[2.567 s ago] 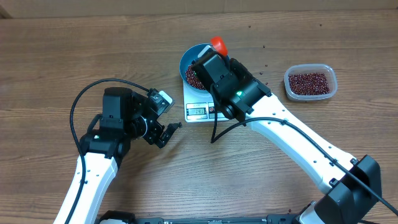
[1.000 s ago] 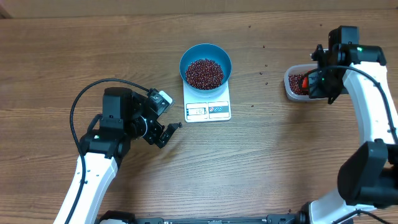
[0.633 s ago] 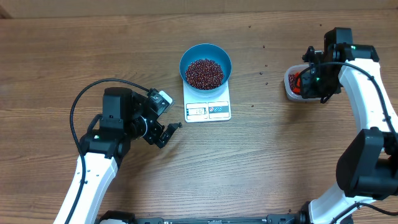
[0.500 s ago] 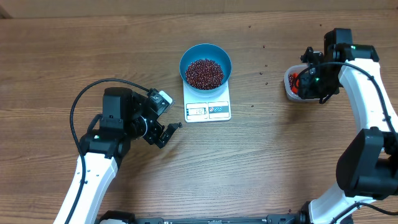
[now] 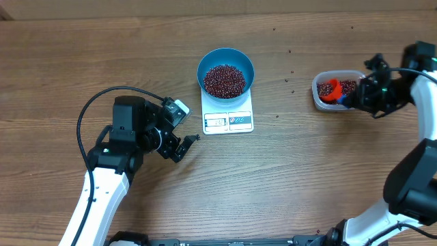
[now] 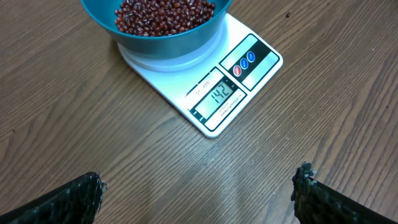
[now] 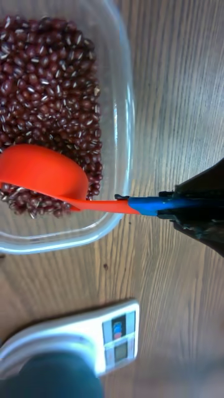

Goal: Scoop item into bowl and weigh 150g on scale
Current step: 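Lower the scoop into the tub and scoop red beans, right gripper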

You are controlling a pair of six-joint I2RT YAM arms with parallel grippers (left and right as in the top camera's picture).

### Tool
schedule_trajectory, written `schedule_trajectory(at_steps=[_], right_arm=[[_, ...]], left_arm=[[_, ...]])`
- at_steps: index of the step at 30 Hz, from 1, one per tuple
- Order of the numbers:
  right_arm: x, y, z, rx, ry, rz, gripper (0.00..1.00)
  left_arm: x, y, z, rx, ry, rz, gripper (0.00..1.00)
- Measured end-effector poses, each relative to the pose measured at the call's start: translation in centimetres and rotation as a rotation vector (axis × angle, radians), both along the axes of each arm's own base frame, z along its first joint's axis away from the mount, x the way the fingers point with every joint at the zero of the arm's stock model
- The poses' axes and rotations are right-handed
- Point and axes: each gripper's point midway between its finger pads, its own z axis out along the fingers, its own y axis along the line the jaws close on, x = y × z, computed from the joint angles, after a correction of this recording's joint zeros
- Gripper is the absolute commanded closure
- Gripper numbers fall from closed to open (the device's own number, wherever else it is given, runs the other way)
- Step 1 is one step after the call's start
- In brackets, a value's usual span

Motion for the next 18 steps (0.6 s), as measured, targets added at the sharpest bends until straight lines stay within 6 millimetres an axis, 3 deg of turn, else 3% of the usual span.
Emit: schedule_trajectory(at_steps=[8,18], right_arm=[[-0.7,-1.5,0.7,0.086,-0.014,-0.063,0.96],[-0.2,0.7,2.7,0.238,-0.115,0.009,0.96]], left_arm=[[0.0,0.0,0.0,0.000,0.000,0.000,0.00],[0.0,0.0,0.0,0.000,0.000,0.000,0.00]])
